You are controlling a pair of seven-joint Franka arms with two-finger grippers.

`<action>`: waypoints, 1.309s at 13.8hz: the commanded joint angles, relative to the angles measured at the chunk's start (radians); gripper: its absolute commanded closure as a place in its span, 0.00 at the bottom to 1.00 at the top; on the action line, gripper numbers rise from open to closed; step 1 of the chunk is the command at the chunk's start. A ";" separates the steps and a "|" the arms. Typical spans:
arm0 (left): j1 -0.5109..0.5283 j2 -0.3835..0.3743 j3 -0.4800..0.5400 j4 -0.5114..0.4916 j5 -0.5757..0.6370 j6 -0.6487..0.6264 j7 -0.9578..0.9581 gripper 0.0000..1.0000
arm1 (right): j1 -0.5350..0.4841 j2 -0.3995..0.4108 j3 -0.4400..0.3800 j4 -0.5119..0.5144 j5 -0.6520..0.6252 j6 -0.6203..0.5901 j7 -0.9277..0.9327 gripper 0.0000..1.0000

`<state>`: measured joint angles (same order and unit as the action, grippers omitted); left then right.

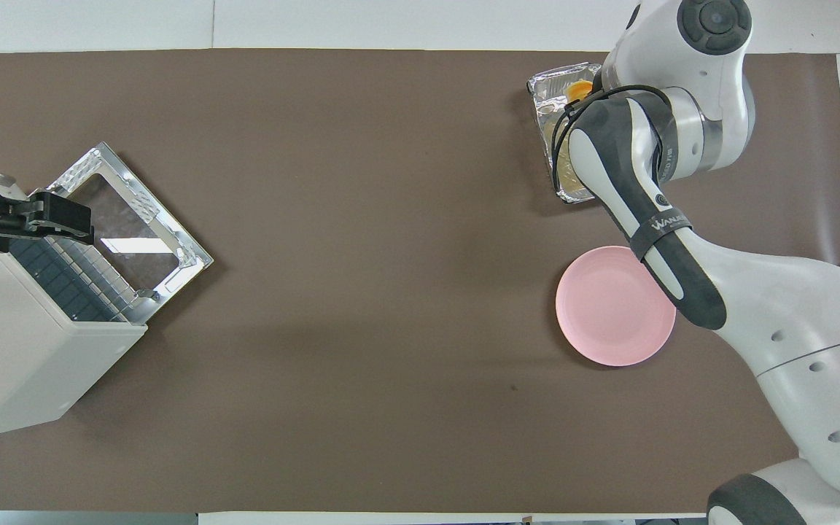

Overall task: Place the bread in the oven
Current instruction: 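Carry the bread with the right gripper and lower it into the foil tray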

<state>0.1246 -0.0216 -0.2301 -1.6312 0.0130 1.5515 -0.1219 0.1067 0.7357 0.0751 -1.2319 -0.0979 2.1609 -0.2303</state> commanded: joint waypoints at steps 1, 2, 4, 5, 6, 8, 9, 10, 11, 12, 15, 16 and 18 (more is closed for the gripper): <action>0.006 -0.027 0.005 -0.030 -0.016 0.018 0.004 0.00 | -0.002 -0.018 0.008 -0.057 -0.013 0.039 -0.029 1.00; 0.006 -0.027 0.005 -0.030 -0.015 0.018 0.004 0.00 | -0.004 -0.016 0.008 -0.064 -0.013 0.040 -0.029 1.00; 0.006 -0.027 0.005 -0.030 -0.016 0.018 0.004 0.00 | -0.002 -0.024 0.008 -0.101 -0.013 0.056 -0.032 1.00; 0.006 -0.027 0.005 -0.030 -0.015 0.018 0.004 0.00 | -0.002 -0.030 0.008 -0.122 -0.013 0.065 -0.032 1.00; 0.006 -0.027 0.005 -0.030 -0.015 0.018 0.004 0.00 | -0.002 -0.036 0.008 -0.129 -0.013 0.065 -0.032 1.00; 0.006 -0.027 0.005 -0.030 -0.016 0.018 0.004 0.00 | -0.002 -0.038 0.008 -0.129 -0.006 0.051 -0.026 0.32; 0.006 -0.027 0.005 -0.030 -0.016 0.018 0.004 0.00 | 0.001 -0.039 0.008 -0.121 0.000 0.036 -0.018 0.00; 0.006 -0.027 0.005 -0.030 -0.016 0.018 0.004 0.00 | 0.005 -0.047 0.008 -0.113 0.007 -0.001 -0.014 0.00; 0.006 -0.027 0.005 -0.030 -0.016 0.018 0.004 0.00 | 0.004 -0.058 0.008 -0.113 0.009 -0.016 -0.012 0.00; 0.006 -0.027 0.005 -0.030 -0.015 0.018 0.004 0.00 | 0.002 -0.064 0.008 -0.110 0.007 -0.026 -0.014 0.00; 0.006 -0.027 0.005 -0.030 -0.016 0.018 0.004 0.00 | -0.012 -0.058 0.006 -0.040 -0.005 -0.113 -0.015 0.00; 0.006 -0.027 0.005 -0.030 -0.015 0.018 0.004 0.00 | -0.015 -0.052 0.002 -0.035 -0.008 -0.096 -0.015 0.00; 0.006 -0.027 0.005 -0.030 -0.016 0.018 0.004 0.00 | -0.024 -0.052 -0.001 -0.044 -0.020 -0.021 -0.021 0.00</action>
<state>0.1246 -0.0216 -0.2301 -1.6312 0.0130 1.5515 -0.1219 0.0974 0.6763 0.0684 -1.2805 -0.0996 2.0941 -0.2419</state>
